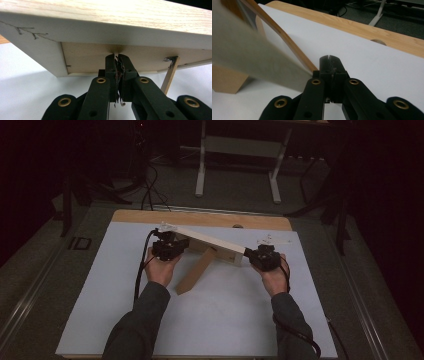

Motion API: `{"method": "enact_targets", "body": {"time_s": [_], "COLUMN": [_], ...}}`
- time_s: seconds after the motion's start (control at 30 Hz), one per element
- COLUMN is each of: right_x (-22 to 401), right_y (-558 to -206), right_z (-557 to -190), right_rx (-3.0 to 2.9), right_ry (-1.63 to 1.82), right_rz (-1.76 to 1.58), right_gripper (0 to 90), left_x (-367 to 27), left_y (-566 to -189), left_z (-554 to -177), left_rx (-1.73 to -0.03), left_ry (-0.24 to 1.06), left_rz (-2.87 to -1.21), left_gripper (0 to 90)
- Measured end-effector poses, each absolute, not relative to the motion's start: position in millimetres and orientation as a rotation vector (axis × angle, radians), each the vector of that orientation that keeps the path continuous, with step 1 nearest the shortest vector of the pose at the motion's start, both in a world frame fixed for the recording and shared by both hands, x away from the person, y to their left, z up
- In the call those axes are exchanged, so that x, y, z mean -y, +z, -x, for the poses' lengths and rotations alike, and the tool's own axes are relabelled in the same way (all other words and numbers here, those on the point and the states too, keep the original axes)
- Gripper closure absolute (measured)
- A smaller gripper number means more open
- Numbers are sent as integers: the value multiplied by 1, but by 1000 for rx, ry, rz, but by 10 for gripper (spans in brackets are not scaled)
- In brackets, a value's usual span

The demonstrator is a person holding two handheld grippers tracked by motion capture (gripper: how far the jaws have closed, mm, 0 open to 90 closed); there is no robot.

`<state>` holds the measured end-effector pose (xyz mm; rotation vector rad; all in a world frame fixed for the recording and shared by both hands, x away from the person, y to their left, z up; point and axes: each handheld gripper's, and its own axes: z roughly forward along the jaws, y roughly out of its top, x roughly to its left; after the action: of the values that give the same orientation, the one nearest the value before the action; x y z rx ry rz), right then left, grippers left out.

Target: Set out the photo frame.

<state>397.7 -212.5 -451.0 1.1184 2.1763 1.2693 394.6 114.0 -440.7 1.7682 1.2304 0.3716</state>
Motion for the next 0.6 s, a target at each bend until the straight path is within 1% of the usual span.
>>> {"method": "enact_targets", "body": {"time_s": [0.37,0.6], "right_x": [211,210], "right_y": [-450,-450], "right_z": [-399,-397], "right_rx": [-2210,-2238], "right_ry": [1303,1310], "right_rz": [-1118,-1100], "right_gripper": [898,898], "left_x": [-110,-99], "left_y": [-438,-437], "left_z": [-395,-394], "left_rx": [-1211,-1181], "left_ry": [360,349], "left_rz": [-1773,-1796], "left_gripper": [877,877]}}
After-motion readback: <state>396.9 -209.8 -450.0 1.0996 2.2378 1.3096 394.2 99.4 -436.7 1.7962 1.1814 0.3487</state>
